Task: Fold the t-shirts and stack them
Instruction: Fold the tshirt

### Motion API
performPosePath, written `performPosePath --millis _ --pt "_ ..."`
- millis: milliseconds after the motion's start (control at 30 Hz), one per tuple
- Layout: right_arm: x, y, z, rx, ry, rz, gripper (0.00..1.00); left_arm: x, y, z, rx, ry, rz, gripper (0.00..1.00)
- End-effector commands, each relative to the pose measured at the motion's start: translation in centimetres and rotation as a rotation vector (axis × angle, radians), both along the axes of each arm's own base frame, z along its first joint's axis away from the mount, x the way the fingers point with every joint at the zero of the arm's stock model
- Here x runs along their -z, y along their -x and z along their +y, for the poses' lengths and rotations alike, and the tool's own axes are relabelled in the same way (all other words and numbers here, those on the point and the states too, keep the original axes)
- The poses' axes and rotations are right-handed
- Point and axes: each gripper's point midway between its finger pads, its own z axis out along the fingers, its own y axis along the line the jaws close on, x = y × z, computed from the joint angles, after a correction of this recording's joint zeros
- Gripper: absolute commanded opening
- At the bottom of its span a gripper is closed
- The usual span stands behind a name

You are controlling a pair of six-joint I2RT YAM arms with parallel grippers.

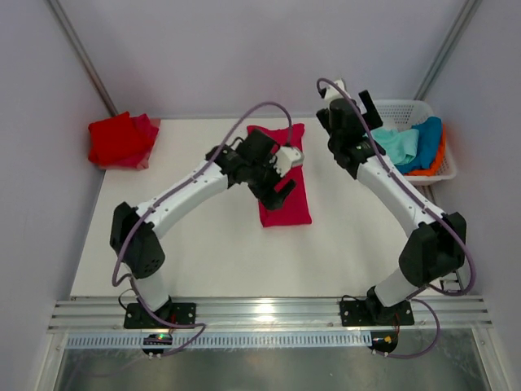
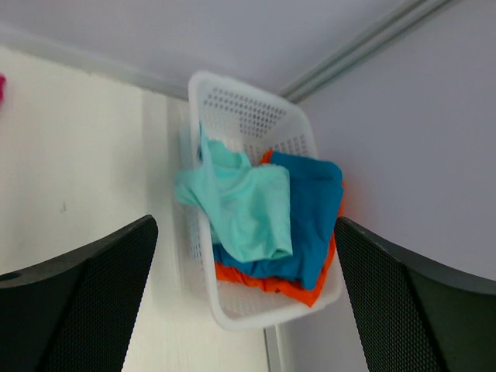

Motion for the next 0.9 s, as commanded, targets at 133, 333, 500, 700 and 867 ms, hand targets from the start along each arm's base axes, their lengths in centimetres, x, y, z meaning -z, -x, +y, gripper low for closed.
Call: performPosePath --millis 133,333,500,700,867 --pt "7.8 5.5 -4.5 0.079 0.012 0.093 0.99 11.4 5.3 -1.0 0.224 -0.356 -0.145 0.83" --pt "10.5 6.8 -6.0 0.120 0.023 0.119 0.99 11.9 6.2 -3.1 0.283 -0.392 -0.257 0.88" --pt "11.1 6.4 -6.7 0.129 0.009 0.131 0.99 12.1 5.5 -4.2 0.273 -0.400 -0.337 0.91" --pt "11.8 6.3 -6.7 0.129 0.021 0.151 0.99 13.7 4.3 -4.8 0.267 -0.432 -0.398 0.92" --pt "11.8 6.2 -6.8 0.137 0.025 0.151 0.99 15.0 4.1 -5.6 0.275 -0.430 -0.398 0.90"
